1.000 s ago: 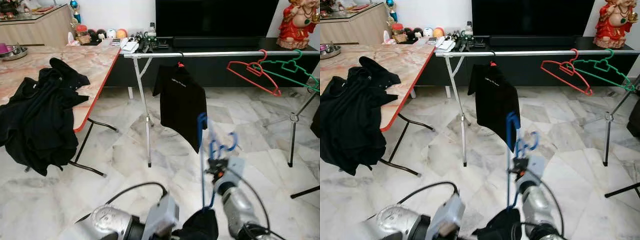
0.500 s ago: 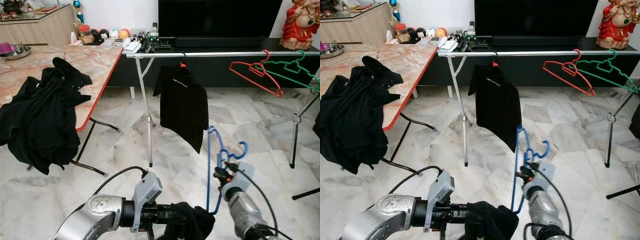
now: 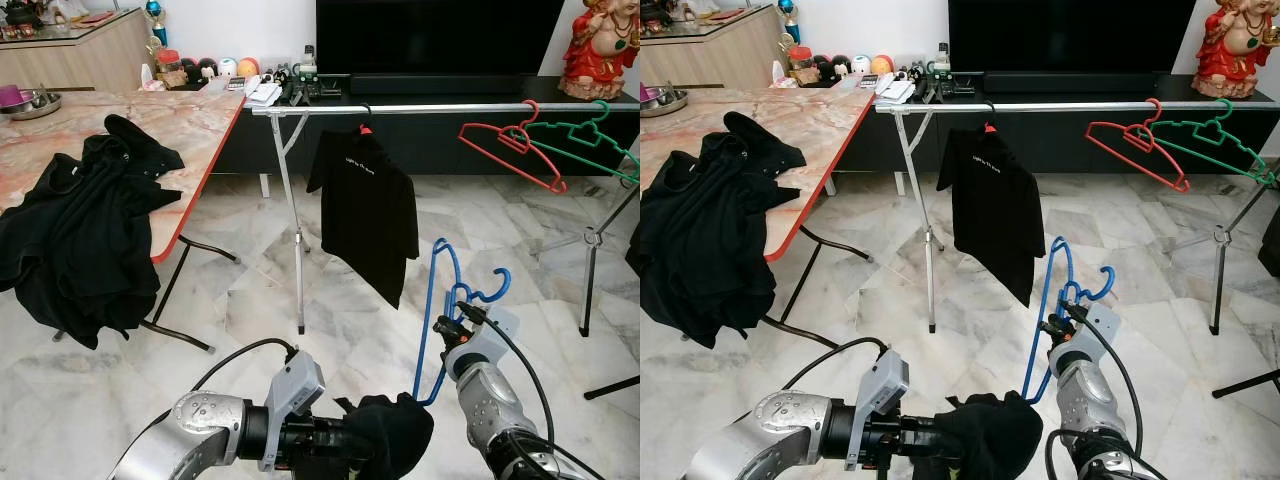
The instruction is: Hang hanger
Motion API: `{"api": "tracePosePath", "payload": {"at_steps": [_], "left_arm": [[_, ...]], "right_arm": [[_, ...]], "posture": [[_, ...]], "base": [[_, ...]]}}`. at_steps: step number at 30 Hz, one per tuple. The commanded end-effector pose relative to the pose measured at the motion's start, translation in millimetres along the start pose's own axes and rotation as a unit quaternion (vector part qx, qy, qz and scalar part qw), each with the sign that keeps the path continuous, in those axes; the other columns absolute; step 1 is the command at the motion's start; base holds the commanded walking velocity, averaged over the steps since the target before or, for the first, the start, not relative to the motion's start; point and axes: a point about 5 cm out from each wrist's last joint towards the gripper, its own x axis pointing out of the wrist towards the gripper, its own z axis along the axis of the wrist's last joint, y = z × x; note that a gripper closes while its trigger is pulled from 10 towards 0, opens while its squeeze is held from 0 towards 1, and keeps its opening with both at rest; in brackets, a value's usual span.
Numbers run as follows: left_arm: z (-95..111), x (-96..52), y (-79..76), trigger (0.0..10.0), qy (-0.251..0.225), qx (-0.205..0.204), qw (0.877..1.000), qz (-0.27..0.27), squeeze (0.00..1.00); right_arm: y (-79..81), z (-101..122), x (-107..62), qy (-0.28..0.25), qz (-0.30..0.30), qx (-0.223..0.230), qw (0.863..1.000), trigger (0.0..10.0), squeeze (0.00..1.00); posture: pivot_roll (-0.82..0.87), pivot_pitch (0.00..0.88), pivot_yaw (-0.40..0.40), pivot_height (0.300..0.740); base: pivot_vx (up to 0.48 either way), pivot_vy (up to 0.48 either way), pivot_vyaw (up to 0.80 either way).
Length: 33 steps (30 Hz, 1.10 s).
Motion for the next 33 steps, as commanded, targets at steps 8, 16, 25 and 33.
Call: {"api": "tracePosePath", "payload": {"at_steps": [8,16,25,33], "left_arm": [[9.1,5.5,-1.9,0.0,-0.024,0.017,0.999,-0.013,0.00],[0.8,5.8,-1.7,0.0,-0.012,0.009,1.000,-0.011,0.00],[-12.8,-5.4,41.0,10.0,0.000,0.006,0.988,0.152,0.00],[-34.1,-8.8,60.5,10.0,0.035,-0.007,0.972,0.232,1.00]], "right_arm": [[4.3,25.9,7.2,-0.041,-0.055,0.159,0.985,10.0,0.00],[19.7,20.5,9.3,0.003,0.001,0.148,0.989,10.0,0.00],[17.0,11.1,7.0,0.027,0.008,0.124,0.992,10.0,0.00],[15.2,19.5,7.7,0.017,0.006,0.130,0.991,10.0,0.00]], "posture": [[0.06,0.058,-0.003,0.740],[0.05,0.051,-0.002,0.740],[0.05,0.038,-0.004,0.740],[0.04,0.040,-0.006,0.740]], "base": [[0.000,0.000,0.00],[0.000,0.000,0.00],[0.000,0.000,0.00],[0.000,0.000,0.00]]}}
